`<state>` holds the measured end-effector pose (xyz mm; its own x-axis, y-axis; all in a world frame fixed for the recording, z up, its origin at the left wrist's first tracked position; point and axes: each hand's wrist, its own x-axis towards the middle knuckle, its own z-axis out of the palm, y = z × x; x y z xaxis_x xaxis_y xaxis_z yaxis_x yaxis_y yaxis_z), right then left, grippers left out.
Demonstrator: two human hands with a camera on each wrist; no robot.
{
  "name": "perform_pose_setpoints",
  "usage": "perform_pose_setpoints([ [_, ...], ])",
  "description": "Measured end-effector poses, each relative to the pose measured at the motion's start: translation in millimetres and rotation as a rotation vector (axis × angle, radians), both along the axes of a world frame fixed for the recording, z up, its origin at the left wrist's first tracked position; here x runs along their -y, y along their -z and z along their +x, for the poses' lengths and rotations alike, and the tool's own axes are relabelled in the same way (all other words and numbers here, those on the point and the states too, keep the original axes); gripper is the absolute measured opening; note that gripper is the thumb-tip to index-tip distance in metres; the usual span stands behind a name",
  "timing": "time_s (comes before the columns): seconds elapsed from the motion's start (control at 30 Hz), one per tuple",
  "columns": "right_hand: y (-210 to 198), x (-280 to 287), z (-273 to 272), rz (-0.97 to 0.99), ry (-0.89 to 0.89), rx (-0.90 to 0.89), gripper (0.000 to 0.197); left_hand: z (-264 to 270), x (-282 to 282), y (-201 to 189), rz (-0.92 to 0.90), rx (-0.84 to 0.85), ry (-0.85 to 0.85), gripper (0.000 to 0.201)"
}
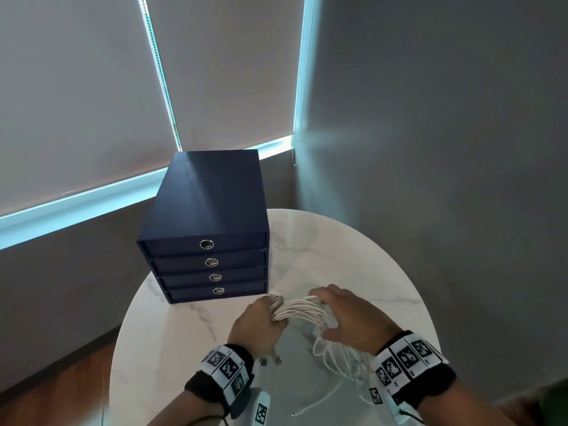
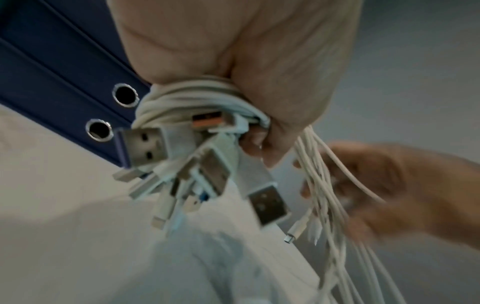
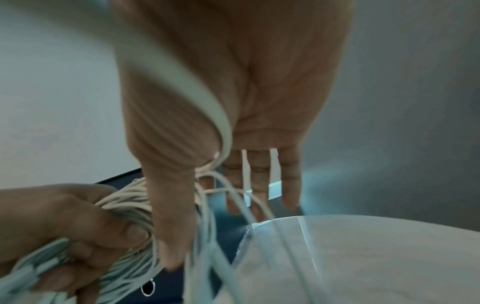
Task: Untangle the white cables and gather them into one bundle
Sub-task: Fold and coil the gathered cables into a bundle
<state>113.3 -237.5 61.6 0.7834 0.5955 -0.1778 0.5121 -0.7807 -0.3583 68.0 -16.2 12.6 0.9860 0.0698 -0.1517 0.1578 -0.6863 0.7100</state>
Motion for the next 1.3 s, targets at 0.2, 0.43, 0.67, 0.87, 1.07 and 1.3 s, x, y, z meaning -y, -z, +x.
perform_pose_setpoints([
  [0.2, 18, 46, -6, 0.166, 0.183, -0.167, 0.017, 9, -40, -1, 0.140, -0.025, -0.198, 0.019],
  [0.43, 13, 25, -10, 0.408, 0.389, 0.195, 0.039, 15, -33, -10, 0.068, -0.042, -0.207, 0.015],
  [0.67, 17, -40, -13, 0.219, 0.050, 0.329, 0.085, 10, 4, -30, -0.219, -0.004, -0.022, 0.006],
  [0.87, 17, -35, 21, 0.517, 0.100, 0.171, 0.029, 0, 7, -42, -0.462, -0.053, 0.025, 0.016],
  [1.07, 1, -28, 29, 0.387, 0.023, -0.167, 0.036, -1, 3, -41, -0.537, -0.058, 0.047, 0.015],
  [1.3, -4, -13, 24, 0.408, 0.216, -0.183, 0.036, 4, -2, -37, -0.467, -0.025, -0.032, 0.014],
])
